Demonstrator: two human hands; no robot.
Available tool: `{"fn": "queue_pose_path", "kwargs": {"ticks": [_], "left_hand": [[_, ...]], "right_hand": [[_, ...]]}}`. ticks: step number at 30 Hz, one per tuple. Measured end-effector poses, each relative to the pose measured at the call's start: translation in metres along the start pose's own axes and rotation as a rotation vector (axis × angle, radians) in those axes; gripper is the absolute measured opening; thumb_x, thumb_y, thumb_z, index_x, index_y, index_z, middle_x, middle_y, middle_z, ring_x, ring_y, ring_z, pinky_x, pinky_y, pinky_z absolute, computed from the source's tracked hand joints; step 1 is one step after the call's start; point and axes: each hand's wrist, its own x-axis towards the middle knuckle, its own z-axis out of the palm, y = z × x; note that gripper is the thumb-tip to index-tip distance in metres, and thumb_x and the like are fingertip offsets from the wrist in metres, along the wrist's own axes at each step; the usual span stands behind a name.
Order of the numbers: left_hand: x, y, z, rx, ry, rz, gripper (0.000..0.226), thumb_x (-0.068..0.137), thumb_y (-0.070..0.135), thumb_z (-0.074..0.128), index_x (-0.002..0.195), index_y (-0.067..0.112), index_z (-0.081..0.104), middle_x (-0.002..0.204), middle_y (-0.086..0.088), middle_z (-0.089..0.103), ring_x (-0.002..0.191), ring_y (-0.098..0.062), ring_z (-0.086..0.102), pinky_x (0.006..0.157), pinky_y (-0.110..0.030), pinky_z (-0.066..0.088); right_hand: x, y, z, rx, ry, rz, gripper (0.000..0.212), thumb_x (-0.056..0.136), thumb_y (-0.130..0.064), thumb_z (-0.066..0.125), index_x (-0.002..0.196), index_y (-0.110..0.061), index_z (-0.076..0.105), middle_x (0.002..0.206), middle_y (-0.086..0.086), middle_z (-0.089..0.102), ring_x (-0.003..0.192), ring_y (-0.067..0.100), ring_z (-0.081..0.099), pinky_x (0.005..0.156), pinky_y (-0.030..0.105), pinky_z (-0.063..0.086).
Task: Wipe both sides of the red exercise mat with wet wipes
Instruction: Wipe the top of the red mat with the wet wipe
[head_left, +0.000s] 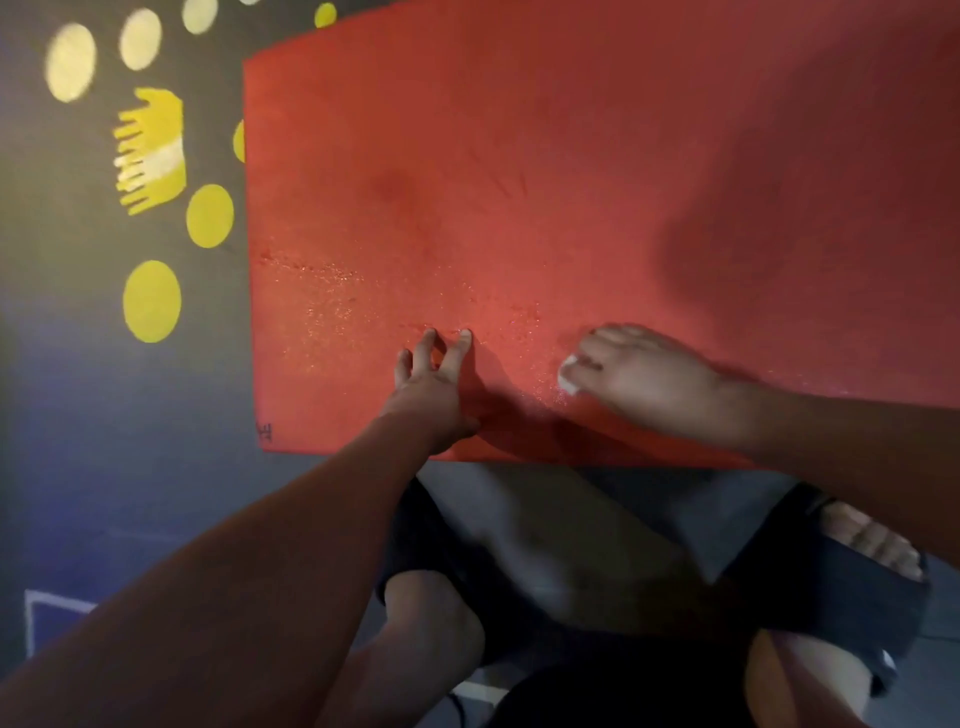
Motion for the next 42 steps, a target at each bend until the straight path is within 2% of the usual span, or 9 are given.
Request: {"fn": "queue_pose_path", "kwargs": {"ticks": [3,7,10,16,22,30,34,38,42], "left_hand": [[0.000,0.000,0.000,-0.005,-0.001,0.000,0.118,0.079,0.036,0.085,0.158,0.046,-0.002,0.168,0.000,-0.013,0.153,-0.042,-0.007,0.122,-0.053,0.019],[0.001,-0.001,0.001,-0.005,-0.010,-0.004,0.119,0.078,0.036,0.085,0.158,0.047,-0.002,0.168,0.002,-0.014,0.154,-0.041,-0.008,0.121,-0.054,0.020],[0.001,-0.001,0.000,-0.006,-0.013,-0.005,0.118,0.078,0.036,0.085,0.158,0.047,-0.001,0.168,0.002,-0.014,0.154,-0.041,-0.007,0.122,-0.055,0.020],[0.001,0.001,-0.001,-0.005,0.004,-0.002,0.118,0.076,0.037,0.086,0.159,0.046,0.002,0.167,-0.001,-0.009,0.153,-0.043,-0.002,0.122,-0.054,0.020],[0.004,-0.004,0.000,0.000,0.011,0.006,0.119,0.074,0.039,0.087,0.158,0.047,0.004,0.166,0.002,-0.005,0.151,-0.041,0.004,0.119,-0.056,0.028],[0.007,-0.007,0.000,0.008,0.027,0.019,0.119,0.071,0.042,0.089,0.156,0.049,0.008,0.164,0.004,0.000,0.148,-0.039,0.011,0.118,-0.053,0.032],[0.006,-0.009,0.000,-0.007,0.030,0.017,0.118,0.071,0.042,0.089,0.156,0.050,0.008,0.164,0.007,0.001,0.148,-0.036,0.010,0.116,-0.053,0.034],[0.007,-0.011,0.000,0.006,0.041,0.034,0.118,0.069,0.046,0.089,0.156,0.051,0.009,0.163,0.006,0.004,0.143,-0.035,0.016,0.114,-0.050,0.034],[0.006,-0.013,-0.001,0.004,0.055,0.042,0.118,0.068,0.047,0.089,0.156,0.052,0.010,0.162,0.007,0.005,0.140,-0.033,0.018,0.114,-0.048,0.034]], "right_hand": [[-0.008,-0.007,0.009,-0.010,0.036,0.021,0.026,0.079,-0.019,0.070,0.103,-0.022,0.062,0.092,0.002,0.058,0.085,0.026,0.057,0.076,0.037,0.047],[-0.040,-0.037,0.035,0.091,0.043,-0.182,0.019,0.085,-0.027,0.063,0.098,-0.028,0.049,0.084,-0.005,0.053,0.078,0.017,0.054,0.073,0.031,0.040],[-0.034,-0.015,0.027,-0.020,-0.016,-0.287,0.016,0.087,-0.025,0.062,0.101,-0.026,0.054,0.091,-0.002,0.053,0.083,0.021,0.055,0.074,0.035,0.042],[0.019,0.033,-0.031,-0.130,0.197,0.188,0.026,0.077,-0.009,0.070,0.100,-0.015,0.061,0.091,0.008,0.056,0.082,0.032,0.053,0.072,0.042,0.041],[-0.003,-0.012,0.003,0.001,0.123,-0.007,0.029,0.098,-0.021,0.050,0.119,-0.006,0.061,0.110,0.010,0.056,0.091,0.032,0.056,0.082,0.043,0.051],[0.013,0.014,0.001,0.232,0.183,0.310,0.034,0.088,-0.008,0.058,0.121,-0.017,0.060,0.117,0.003,0.058,0.110,0.029,0.055,0.099,0.041,0.048],[-0.001,-0.043,0.021,0.243,-0.029,0.003,0.019,0.095,-0.027,0.050,0.111,-0.027,0.059,0.111,-0.006,0.057,0.104,0.016,0.055,0.093,0.035,0.050],[0.003,-0.041,0.023,0.159,-0.056,-0.284,0.029,0.100,-0.032,0.035,0.114,-0.022,0.059,0.109,0.000,0.055,0.102,0.020,0.055,0.086,0.036,0.052],[0.046,0.020,-0.005,0.094,0.050,0.072,0.021,0.098,-0.021,0.045,0.113,-0.022,0.060,0.112,0.005,0.052,0.111,0.025,0.049,0.091,0.038,0.047]]}}
